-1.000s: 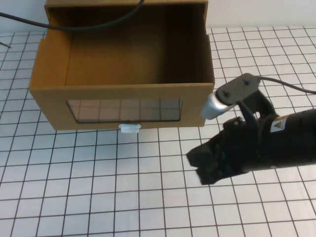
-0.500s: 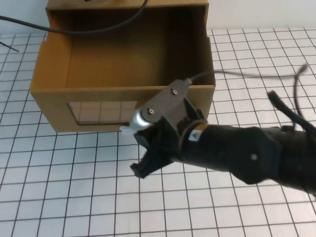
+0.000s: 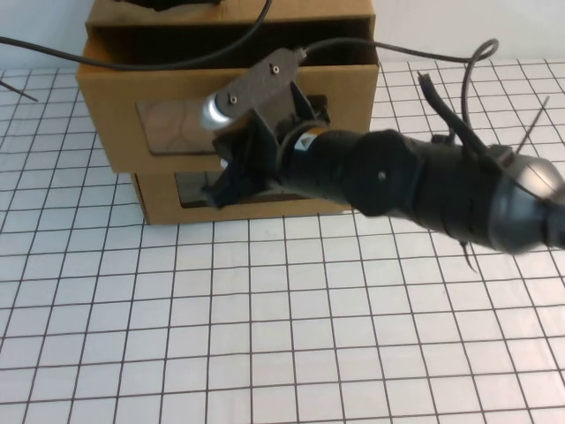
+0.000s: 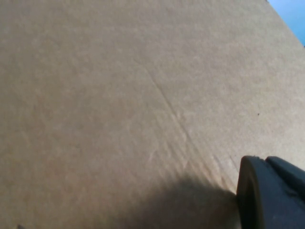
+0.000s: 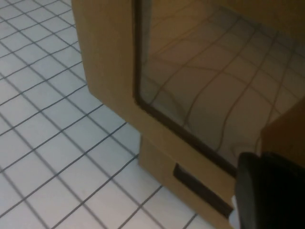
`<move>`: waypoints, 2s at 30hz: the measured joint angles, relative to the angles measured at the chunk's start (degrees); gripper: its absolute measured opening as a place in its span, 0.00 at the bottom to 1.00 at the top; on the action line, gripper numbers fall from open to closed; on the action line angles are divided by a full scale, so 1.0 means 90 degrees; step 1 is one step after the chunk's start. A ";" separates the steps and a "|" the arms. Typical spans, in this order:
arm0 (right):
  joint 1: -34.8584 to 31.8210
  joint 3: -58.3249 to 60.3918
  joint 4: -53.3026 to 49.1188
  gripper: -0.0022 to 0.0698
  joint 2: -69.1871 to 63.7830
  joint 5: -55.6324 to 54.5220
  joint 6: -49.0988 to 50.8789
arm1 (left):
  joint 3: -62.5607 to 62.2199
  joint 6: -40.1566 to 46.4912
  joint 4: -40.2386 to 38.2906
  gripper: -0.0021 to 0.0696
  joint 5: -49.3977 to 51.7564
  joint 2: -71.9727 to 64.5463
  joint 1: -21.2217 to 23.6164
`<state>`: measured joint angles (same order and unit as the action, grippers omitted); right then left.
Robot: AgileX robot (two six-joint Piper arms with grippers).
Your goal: Close the shoe box
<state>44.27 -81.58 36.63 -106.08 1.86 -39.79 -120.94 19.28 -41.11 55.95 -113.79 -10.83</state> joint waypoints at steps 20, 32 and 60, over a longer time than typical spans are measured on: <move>-0.0733 -0.2311 0.0000 0.01 -0.1504 0.1263 -0.0142 | 0.0000 0.0197 0.0000 0.03 0.0031 0.0000 0.0000; -0.0721 -0.2311 -0.0084 0.01 -0.0144 0.3506 -0.0600 | -0.0238 0.0323 0.0466 0.03 0.0842 0.1045 0.0088; -0.1869 0.2515 -0.5290 0.01 0.6070 0.3195 0.5172 | 0.5636 -0.0596 0.2843 0.03 0.0003 0.8470 0.0125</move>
<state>27.46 -58.95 -10.98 -51.45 30.61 6.76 -70.21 13.92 -15.52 55.98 -37.55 -9.71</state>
